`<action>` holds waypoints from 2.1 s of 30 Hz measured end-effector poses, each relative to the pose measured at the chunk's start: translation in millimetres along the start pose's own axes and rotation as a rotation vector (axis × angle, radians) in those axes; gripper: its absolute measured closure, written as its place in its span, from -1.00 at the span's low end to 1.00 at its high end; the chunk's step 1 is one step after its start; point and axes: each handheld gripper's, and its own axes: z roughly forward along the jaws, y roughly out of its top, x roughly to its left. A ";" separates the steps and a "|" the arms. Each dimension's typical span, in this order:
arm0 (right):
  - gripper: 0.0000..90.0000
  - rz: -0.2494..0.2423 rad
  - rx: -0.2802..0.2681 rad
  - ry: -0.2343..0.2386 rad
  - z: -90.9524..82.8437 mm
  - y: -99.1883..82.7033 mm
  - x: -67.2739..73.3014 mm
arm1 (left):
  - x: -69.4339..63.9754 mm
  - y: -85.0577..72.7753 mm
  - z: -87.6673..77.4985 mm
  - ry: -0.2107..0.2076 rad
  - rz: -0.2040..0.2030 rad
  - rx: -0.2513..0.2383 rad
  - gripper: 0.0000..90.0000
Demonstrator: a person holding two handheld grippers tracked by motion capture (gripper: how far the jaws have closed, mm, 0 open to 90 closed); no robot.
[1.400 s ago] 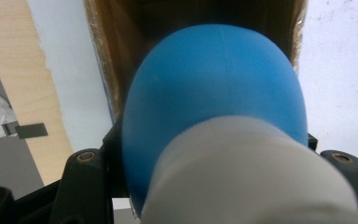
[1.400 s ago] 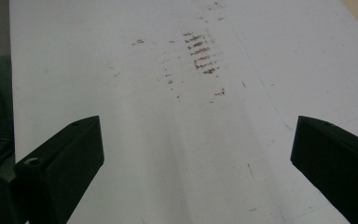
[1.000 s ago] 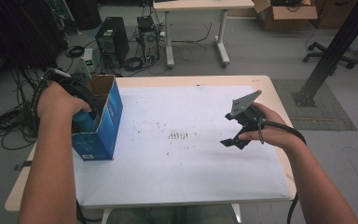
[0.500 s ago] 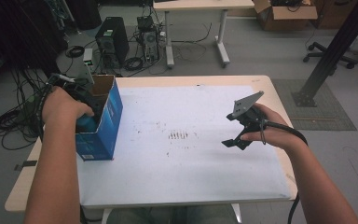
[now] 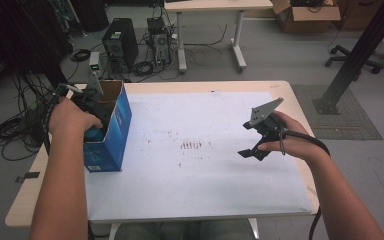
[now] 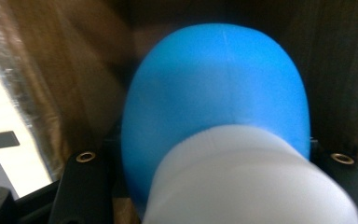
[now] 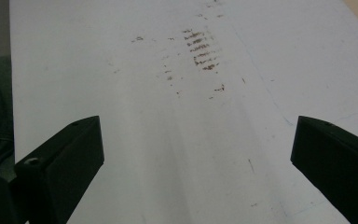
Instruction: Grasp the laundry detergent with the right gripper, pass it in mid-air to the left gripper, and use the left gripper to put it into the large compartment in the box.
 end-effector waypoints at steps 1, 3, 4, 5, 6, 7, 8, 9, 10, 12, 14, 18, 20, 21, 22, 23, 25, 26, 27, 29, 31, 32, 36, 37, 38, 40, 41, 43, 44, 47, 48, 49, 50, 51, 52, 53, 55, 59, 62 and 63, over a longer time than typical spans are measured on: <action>-0.94 0.000 0.000 0.000 0.2 0.1 -0.1 | 0.3 -0.2 -0.1 -0.002 -0.001 -0.003 -0.13; -0.94 0.001 0.000 0.000 0.6 0.5 -0.1 | 0.5 -0.4 0.3 -0.002 0.001 -0.002 -0.13; -0.94 0.000 -0.001 0.000 0.7 0.7 -0.2 | 0.8 -0.7 0.6 -0.004 0.000 -0.006 -0.13; -0.94 -0.001 -0.001 0.000 0.8 1.1 -0.1 | 1.5 -0.9 0.7 -0.003 0.004 -0.001 -0.13; -0.94 -0.001 -0.002 0.001 1.1 1.5 0.2 | 1.8 -1.2 0.7 -0.006 0.002 -0.003 -0.13; -0.94 -0.004 -0.001 0.002 1.2 1.9 0.2 | 2.2 -1.6 1.1 -0.006 0.002 -0.006 -0.13; -0.94 -0.003 0.000 0.001 1.4 2.3 0.3 | 2.8 -1.9 0.9 -0.008 0.005 -0.003 -0.13; -0.94 -0.003 0.000 0.002 1.7 2.6 0.4 | 3.1 -2.2 0.8 -0.008 0.006 -0.002 -0.13; -0.94 -0.006 0.001 0.003 1.9 3.0 0.4 | 3.3 -2.6 1.0 -0.009 0.008 -0.005 -0.13; -0.94 -0.006 0.000 0.004 2.4 3.6 0.4 | 3.1 -3.3 1.4 -0.008 0.011 -0.015 -0.13; -0.94 -0.007 0.001 0.003 2.4 4.2 0.6 | 3.1 -3.7 1.5 -0.009 0.020 -0.012 -0.13; -0.94 -0.008 0.001 0.006 2.9 5.3 1.2 | 1.8 -3.3 1.6 -0.005 0.018 -0.011 -0.13; -0.94 -0.010 0.000 0.007 2.8 5.6 1.4 | 1.6 -3.3 1.7 -0.004 0.018 -0.011 -0.13; -0.94 -0.010 0.000 0.007 2.9 5.6 1.5 | 1.4 -3.3 1.9 -0.004 0.016 -0.012 -0.13; -0.94 -0.010 0.002 0.007 2.9 5.5 1.5 | 1.6 -3.3 1.5 -0.004 0.023 -0.007 -0.13; -0.94 -0.008 0.002 0.006 2.8 5.4 1.5 | 1.4 -3.3 1.7 -0.003 0.024 -0.009 -0.13; -0.94 -0.008 0.001 0.008 2.7 5.2 1.6 | 1.2 -3.5 1.9 -0.005 0.021 -0.012 -0.14; -0.94 -0.008 -0.001 0.010 2.7 5.1 1.6 | 1.6 -3.5 1.6 -0.006 0.023 -0.007 -0.14; -0.94 -0.008 0.000 0.010 2.8 5.0 1.6 | 1.6 -3.6 1.6 -0.006 0.022 -0.008 -0.14; -0.94 -0.007 0.000 0.009 2.9 4.8 1.6 | 1.6 -3.7 1.7 -0.007 0.013 -0.013 -0.14; -0.94 -0.008 0.000 0.009 2.9 4.8 1.7 | 1.5 -3.7 1.6 -0.005 0.011 -0.016 -0.15; -0.94 -0.008 0.000 0.009 2.9 4.8 1.7 | 1.5 -3.9 1.7 -0.006 0.011 -0.015 -0.16; -0.94 -0.010 -0.003 0.009 2.8 4.5 1.9 | 0.6 -4.3 1.4 -0.003 0.011 -0.017 -0.20; -0.94 -0.009 -0.004 0.010 2.7 4.3 2.0 | 0.5 -4.4 1.3 -0.006 0.008 -0.017 -0.21; -0.94 -0.008 -0.004 0.010 2.5 4.2 2.1 | 0.3 -4.4 1.1 -0.007 0.008 -0.016 -0.24; -0.94 -0.007 -0.007 0.009 2.2 3.7 2.2 | -0.2 -4.3 0.9 -0.005 0.011 -0.010 -0.28; -0.94 -0.009 -0.008 0.010 2.2 3.4 2.2 | -0.9 -4.3 1.0 -0.002 0.010 -0.012 -0.29; -0.94 -0.007 -0.007 0.010 2.1 2.7 2.8 | -1.5 -4.5 -0.4 0.006 0.007 -0.017 -0.32; -0.94 -0.008 -0.008 0.010 1.9 2.2 2.9 | -1.7 -4.6 -1.1 0.007 0.011 -0.018 -0.32; -0.94 -0.004 -0.011 0.009 0.9 0.7 3.1 | -3.1 -5.5 -3.9 0.015 0.007 -0.024 -0.33; -0.94 -0.003 -0.010 0.008 0.5 0.3 3.2 | -3.5 -6.0 -4.8 0.016 0.009 -0.026 -0.33; -0.94 -0.003 -0.010 0.008 0.0 0.2 3.3 | -3.8 -6.4 -6.2 0.019 0.009 -0.028 -0.33; -0.94 -0.004 -0.011 0.007 -0.5 0.1 3.3 | -4.0 -6.8 -7.8 0.023 0.007 -0.031 -0.34; -0.94 -0.004 -0.013 0.006 -1.2 0.2 3.3 | -4.2 -7.1 -9.8 0.024 0.007 -0.028 -0.34; -0.94 -0.006 -0.015 0.004 -1.9 0.5 3.3 | -4.5 -7.7 -11.2 0.026 0.007 -0.033 -0.35; -0.94 -0.006 -0.017 0.005 -2.6 0.8 3.4 | -5.0 -8.1 -13.0 0.030 0.009 -0.035 -0.35; -0.94 -0.009 -0.019 0.002 -3.8 1.6 3.7 | -5.9 -9.6 -17.1 0.033 0.014 -0.048 -0.38; -0.94 -0.013 -0.017 0.002 -4.5 2.3 5.2 | -7.2 -12.3 -23.6 0.045 0.019 -0.046 -0.46; -0.94 -0.014 -0.019 0.002 -5.8 2.3 6.2 | -7.1 -14.8 -28.7 0.047 0.015 -0.054 -0.47; -0.94 -0.015 -0.019 0.001 -6.3 2.4 6.5 | -7.2 -15.6 -30.1 0.048 0.014 -0.060 -0.50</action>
